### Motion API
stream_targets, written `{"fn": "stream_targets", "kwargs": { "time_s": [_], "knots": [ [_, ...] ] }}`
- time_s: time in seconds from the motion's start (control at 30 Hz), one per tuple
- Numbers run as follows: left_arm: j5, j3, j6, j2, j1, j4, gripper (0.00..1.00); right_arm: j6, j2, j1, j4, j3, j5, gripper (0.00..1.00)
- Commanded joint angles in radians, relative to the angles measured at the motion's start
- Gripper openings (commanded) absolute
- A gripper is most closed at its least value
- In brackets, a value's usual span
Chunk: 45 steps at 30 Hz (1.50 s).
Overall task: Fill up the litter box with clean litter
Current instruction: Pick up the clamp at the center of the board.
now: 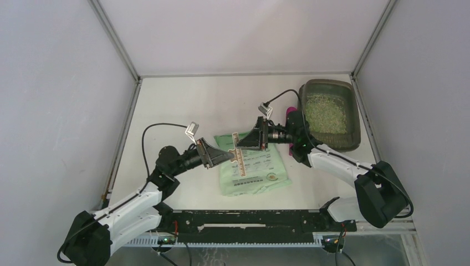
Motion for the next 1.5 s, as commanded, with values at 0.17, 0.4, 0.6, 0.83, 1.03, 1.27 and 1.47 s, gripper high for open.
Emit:
{"fn": "stream_targets", "kwargs": {
  "time_s": [0.17,0.4,0.6,0.83,1.03,1.27,1.47],
  "knots": [
    [0.023,0.032,-0.023,-0.045,0.046,-0.019,0.0,-0.154,-0.073,-0.052,-0.223,0.012,0.034,0.59],
    [0.059,0.034,-0.094,-0.013,0.07,0.018,0.0,-0.182,-0.094,-0.04,-0.26,0.012,0.037,0.6],
    [0.068,0.023,-0.139,0.013,0.07,0.073,0.0,-0.138,-0.054,-0.02,-0.184,0.012,0.024,0.59],
    [0.055,0.008,-0.161,0.055,0.07,0.09,0.0,-0.078,-0.019,0.014,-0.089,0.012,0.014,0.52],
    [0.045,-0.004,-0.168,0.092,0.07,0.11,0.0,-0.064,-0.004,0.033,-0.057,0.012,0.013,0.34],
    [0.045,-0.016,-0.189,0.111,0.07,0.163,0.19,-0.062,0.012,0.042,-0.054,0.012,0.017,0.0],
    [0.052,-0.022,-0.191,0.101,0.069,0.163,0.37,-0.04,0.024,0.039,-0.032,0.012,0.028,0.0]
  ]
}}
